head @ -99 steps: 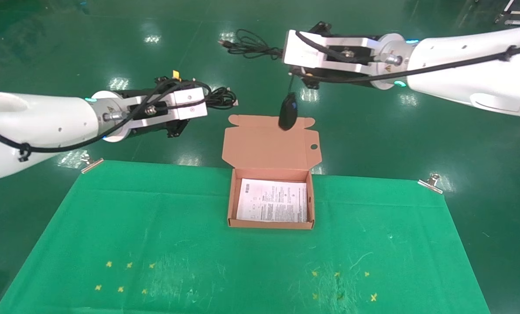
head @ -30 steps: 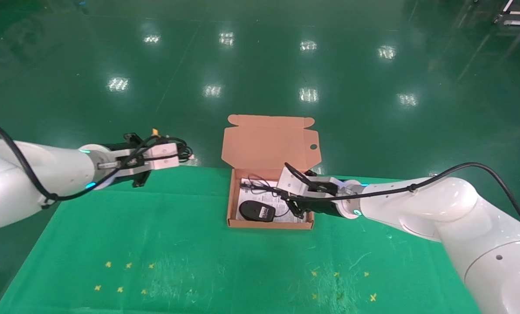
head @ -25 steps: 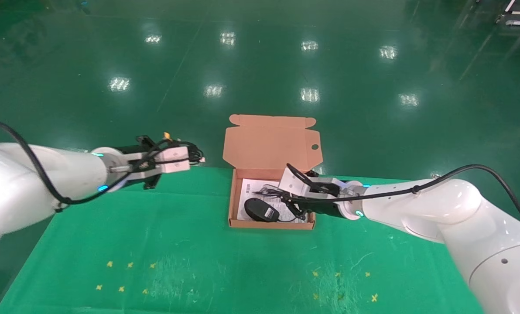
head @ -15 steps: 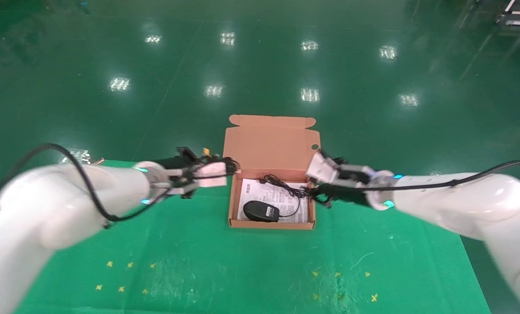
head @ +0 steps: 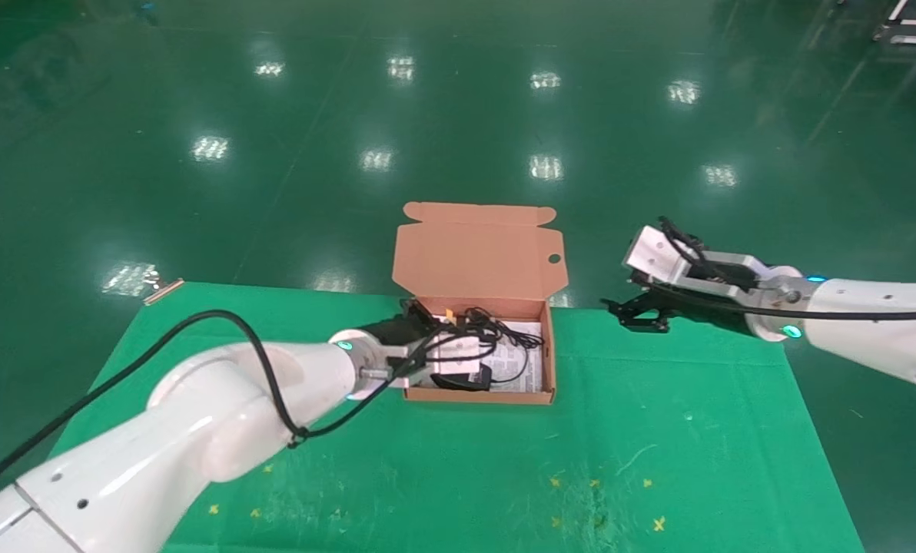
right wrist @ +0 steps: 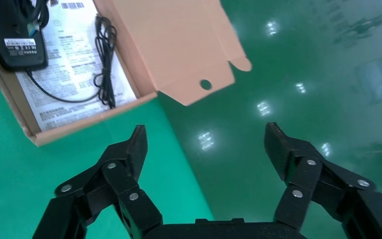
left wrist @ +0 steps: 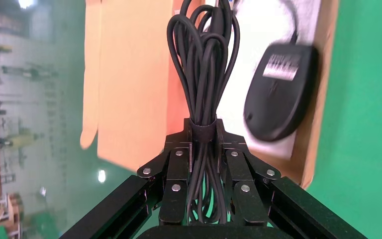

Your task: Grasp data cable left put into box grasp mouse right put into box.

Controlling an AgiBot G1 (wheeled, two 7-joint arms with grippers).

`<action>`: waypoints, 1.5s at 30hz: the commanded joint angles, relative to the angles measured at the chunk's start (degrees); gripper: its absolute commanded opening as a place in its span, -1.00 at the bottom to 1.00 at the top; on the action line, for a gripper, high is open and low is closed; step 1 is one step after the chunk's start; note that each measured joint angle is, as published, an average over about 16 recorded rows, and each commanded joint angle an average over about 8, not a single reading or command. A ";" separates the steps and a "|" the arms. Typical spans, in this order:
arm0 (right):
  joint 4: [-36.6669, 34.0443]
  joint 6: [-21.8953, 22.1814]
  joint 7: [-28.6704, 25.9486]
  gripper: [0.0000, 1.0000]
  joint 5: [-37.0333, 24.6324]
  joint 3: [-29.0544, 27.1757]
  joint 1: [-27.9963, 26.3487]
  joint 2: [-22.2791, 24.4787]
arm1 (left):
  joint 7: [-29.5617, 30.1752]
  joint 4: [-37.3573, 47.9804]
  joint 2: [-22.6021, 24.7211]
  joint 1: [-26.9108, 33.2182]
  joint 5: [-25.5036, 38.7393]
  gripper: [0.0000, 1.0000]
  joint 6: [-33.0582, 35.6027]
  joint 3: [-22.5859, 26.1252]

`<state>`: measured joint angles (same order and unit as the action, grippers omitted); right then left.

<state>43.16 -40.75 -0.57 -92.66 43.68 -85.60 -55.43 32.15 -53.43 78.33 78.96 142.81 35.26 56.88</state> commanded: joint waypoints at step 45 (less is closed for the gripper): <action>19.98 -3.67 -11.31 1.00 -9.21 0.80 -6.37 8.46 | 10.35 -1.95 -6.07 10.92 -10.52 1.00 -4.42 7.56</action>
<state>63.27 -44.85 -11.84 -100.80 44.00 -91.18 -46.77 41.94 -55.70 71.80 89.19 130.83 31.68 63.82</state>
